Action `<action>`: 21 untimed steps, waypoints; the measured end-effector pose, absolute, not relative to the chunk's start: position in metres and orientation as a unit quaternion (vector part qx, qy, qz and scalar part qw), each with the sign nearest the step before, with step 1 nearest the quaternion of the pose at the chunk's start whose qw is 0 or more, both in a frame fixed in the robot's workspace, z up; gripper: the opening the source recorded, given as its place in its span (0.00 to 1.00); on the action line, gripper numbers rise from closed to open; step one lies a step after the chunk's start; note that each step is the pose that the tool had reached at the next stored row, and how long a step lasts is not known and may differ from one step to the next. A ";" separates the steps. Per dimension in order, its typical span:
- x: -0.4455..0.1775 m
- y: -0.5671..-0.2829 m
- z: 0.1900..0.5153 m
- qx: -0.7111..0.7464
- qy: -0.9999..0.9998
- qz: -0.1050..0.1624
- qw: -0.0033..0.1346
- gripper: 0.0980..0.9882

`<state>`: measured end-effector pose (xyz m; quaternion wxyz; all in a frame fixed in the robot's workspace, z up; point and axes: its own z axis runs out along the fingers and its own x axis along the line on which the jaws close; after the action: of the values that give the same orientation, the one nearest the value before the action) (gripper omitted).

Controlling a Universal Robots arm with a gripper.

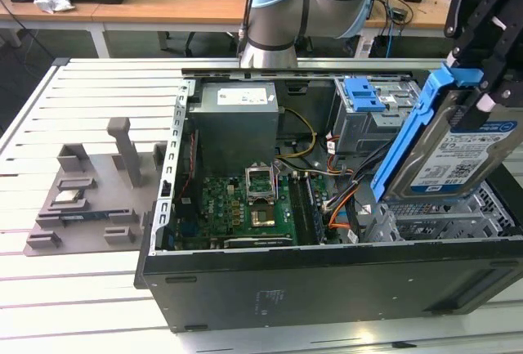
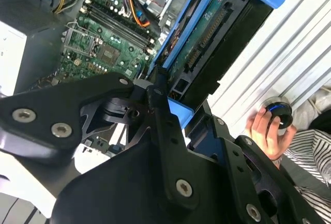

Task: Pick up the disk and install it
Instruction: 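Pick up the disk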

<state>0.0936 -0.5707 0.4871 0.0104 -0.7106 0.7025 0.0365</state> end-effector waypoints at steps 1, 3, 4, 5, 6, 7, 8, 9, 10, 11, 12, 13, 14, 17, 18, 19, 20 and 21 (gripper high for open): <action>0.096 -0.570 0.487 -0.711 0.703 0.036 0.010 0.30; 0.100 -0.570 0.486 -0.711 0.703 0.036 0.010 0.30; 0.102 -0.570 0.486 -0.711 0.703 0.036 0.010 0.30; 0.104 -0.570 0.486 -0.711 0.703 0.036 0.010 0.30; 0.106 -0.569 0.485 -0.711 0.703 0.036 0.010 0.30; 0.108 -0.569 0.485 -0.711 0.703 0.036 0.010 0.30; 0.112 -0.569 0.484 -0.711 0.703 0.036 0.010 0.30; 0.116 -0.569 0.484 -0.711 0.703 0.036 0.010 0.30; 0.118 -0.568 0.483 -0.711 0.703 0.037 0.010 0.30; 0.121 -0.568 0.483 -0.711 0.703 0.037 0.010 0.30; 0.123 -0.568 0.483 -0.711 0.703 0.036 0.010 0.30; 0.126 -0.568 0.482 -0.711 0.703 0.037 0.010 0.30; 0.128 -0.568 0.482 -0.711 0.703 0.037 0.010 0.30; 0.136 -0.567 0.481 -0.711 0.703 0.036 0.010 0.30; 0.137 -0.567 0.480 -0.711 0.703 0.036 0.010 0.30; 0.139 -0.567 0.479 -0.711 0.703 0.036 0.010 0.30; 0.139 -0.567 0.478 -0.711 0.703 0.036 0.010 0.30; 0.141 -0.567 0.477 -0.711 0.703 0.036 0.010 0.30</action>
<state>0.1406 -0.5668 0.4769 0.0100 -0.7107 0.7025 0.0361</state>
